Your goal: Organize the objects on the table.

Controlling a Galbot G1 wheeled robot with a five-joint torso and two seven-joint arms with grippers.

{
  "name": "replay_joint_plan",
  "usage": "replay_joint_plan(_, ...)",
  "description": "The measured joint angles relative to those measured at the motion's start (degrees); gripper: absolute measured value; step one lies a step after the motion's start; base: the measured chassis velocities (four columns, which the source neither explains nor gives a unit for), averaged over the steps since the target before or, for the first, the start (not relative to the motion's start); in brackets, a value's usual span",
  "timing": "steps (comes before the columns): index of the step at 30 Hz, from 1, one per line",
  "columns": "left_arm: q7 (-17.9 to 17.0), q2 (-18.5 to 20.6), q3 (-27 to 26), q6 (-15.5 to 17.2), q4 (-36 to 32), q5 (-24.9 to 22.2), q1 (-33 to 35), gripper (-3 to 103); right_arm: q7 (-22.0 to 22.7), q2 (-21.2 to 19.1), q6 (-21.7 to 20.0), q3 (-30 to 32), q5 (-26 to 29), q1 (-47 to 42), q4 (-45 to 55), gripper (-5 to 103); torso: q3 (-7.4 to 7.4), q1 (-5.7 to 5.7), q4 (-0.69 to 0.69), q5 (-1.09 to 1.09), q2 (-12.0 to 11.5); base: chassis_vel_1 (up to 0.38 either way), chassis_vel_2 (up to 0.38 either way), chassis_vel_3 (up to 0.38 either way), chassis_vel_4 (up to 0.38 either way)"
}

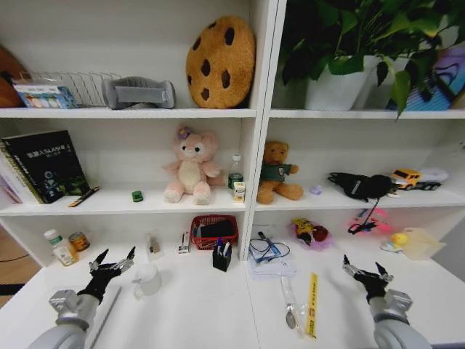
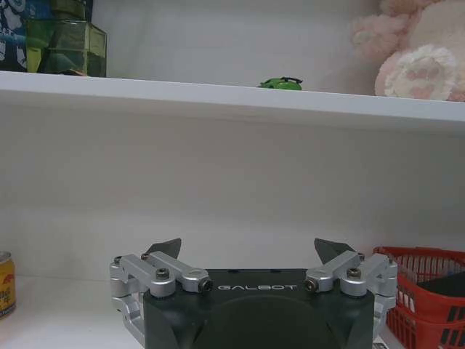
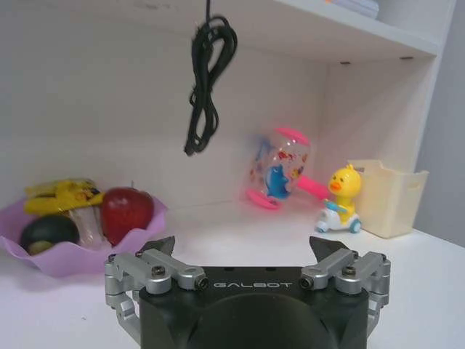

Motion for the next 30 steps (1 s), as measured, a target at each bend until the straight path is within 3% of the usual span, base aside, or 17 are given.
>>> replay_joint_plan(10, 0.0, 0.0, 0.0, 0.0, 0.0, 0.0, 0.0, 100, 2.26, 1.09, 0.0, -1.47, -1.82, 0.23, -3.97, 101, 0.0, 0.0, 0.0, -0.02, 0.0, 0.0, 0.0, 0.0, 0.0)
replay_joint_plan(18, 0.0, 0.0, 0.0, 0.0, 0.0, 0.0, 0.0, 100, 2.86, 1.76, 0.65, -1.94, -2.42, -0.09, -5.64, 69, 0.0, 0.0, -0.01, -0.02, 0.0, 0.0, 0.0, 0.0, 0.0)
replay_joint_plan(19, 0.0, 0.0, 0.0, 0.0, 0.0, 0.0, 0.0, 100, 2.86, 1.76, 0.65, -1.94, -2.42, -0.09, -5.64, 69, 0.0, 0.0, -0.01, -0.02, 0.0, 0.0, 0.0, 0.0, 0.0)
replay_joint_plan(22, 0.0, 0.0, 0.0, 0.0, 0.0, 0.0, 0.0, 100, 2.85, 1.73, 0.71, -2.68, -2.27, 1.13, -6.57, 52, 0.0, 0.0, 0.0, -0.02, 0.0, 0.0, 0.0, 0.0, 0.0)
replay_joint_plan(26, 0.0, 0.0, 0.0, 0.0, 0.0, 0.0, 0.0, 100, 2.84, 1.73, 0.83, -3.03, -2.35, 1.47, -6.71, 42, 0.0, 0.0, 0.0, -0.02, 0.0, 0.0, 0.0, 0.0, 0.0)
replay_joint_plan(29, 0.0, 0.0, 0.0, 0.0, 0.0, 0.0, 0.0, 100, 2.85, 1.82, 1.04, -3.2, -2.8, 1.41, -6.64, 26, 0.0, 0.0, -0.01, -0.02, 0.0, 0.0, 0.0, 0.0, 0.0)
replay_joint_plan(30, 0.0, 0.0, 0.0, 0.0, 0.0, 0.0, 0.0, 100, 2.85, 1.85, 1.25, -3.24, -3.16, 1.29, -6.58, 26, -0.01, 0.0, -0.01, -0.02, 0.0, 0.0, 0.0, 0.0, 0.0)
